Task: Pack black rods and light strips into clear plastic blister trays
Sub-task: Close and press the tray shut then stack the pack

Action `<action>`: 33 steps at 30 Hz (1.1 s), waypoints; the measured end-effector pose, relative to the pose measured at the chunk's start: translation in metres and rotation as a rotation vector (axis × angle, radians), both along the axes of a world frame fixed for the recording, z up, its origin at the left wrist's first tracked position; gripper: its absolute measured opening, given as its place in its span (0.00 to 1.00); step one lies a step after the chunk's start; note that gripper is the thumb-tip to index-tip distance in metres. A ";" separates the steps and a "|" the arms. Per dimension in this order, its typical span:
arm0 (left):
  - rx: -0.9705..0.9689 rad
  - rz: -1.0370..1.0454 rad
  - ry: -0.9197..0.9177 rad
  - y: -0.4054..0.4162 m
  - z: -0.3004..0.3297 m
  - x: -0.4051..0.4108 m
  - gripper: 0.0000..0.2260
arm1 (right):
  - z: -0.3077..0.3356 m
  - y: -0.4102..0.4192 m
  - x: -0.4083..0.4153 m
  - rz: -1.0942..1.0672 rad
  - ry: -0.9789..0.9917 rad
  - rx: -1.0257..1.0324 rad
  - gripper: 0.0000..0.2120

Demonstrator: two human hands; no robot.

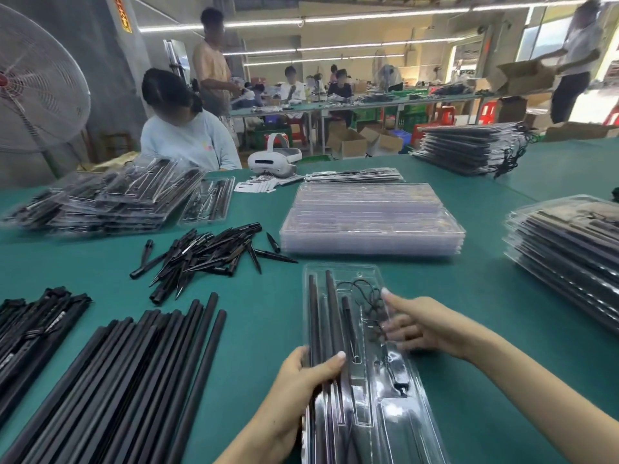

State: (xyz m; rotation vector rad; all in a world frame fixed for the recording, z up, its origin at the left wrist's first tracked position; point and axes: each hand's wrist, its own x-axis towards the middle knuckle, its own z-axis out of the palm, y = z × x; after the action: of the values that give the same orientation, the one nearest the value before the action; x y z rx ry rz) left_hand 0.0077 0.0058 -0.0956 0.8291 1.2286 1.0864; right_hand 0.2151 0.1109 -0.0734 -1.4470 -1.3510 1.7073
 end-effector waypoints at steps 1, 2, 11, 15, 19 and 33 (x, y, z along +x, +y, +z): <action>0.000 -0.010 -0.021 -0.002 0.005 0.001 0.22 | -0.003 -0.013 0.004 0.046 -0.009 0.020 0.25; -0.015 -0.034 -0.040 -0.004 0.005 0.000 0.17 | -0.006 -0.026 0.007 0.086 -0.017 0.028 0.26; -0.031 -0.167 -0.177 -0.025 0.037 0.028 0.07 | -0.009 -0.078 0.023 -0.103 0.128 -0.014 0.20; -0.022 -0.305 -0.200 -0.033 0.041 0.040 0.26 | -0.001 -0.084 0.041 -0.160 0.174 -0.039 0.17; 0.033 -0.274 -0.172 -0.039 0.048 0.054 0.23 | 0.014 -0.091 0.058 -0.074 0.069 -0.019 0.19; 0.156 -0.384 -0.158 -0.038 0.098 0.123 0.14 | 0.075 -0.107 0.113 -0.433 0.114 0.236 0.10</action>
State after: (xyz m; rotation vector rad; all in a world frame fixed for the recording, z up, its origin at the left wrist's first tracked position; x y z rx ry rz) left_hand 0.1311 -0.0326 0.0022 1.0287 0.8175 0.9199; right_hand 0.3278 0.0042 0.0016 -1.3631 -1.0444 1.2856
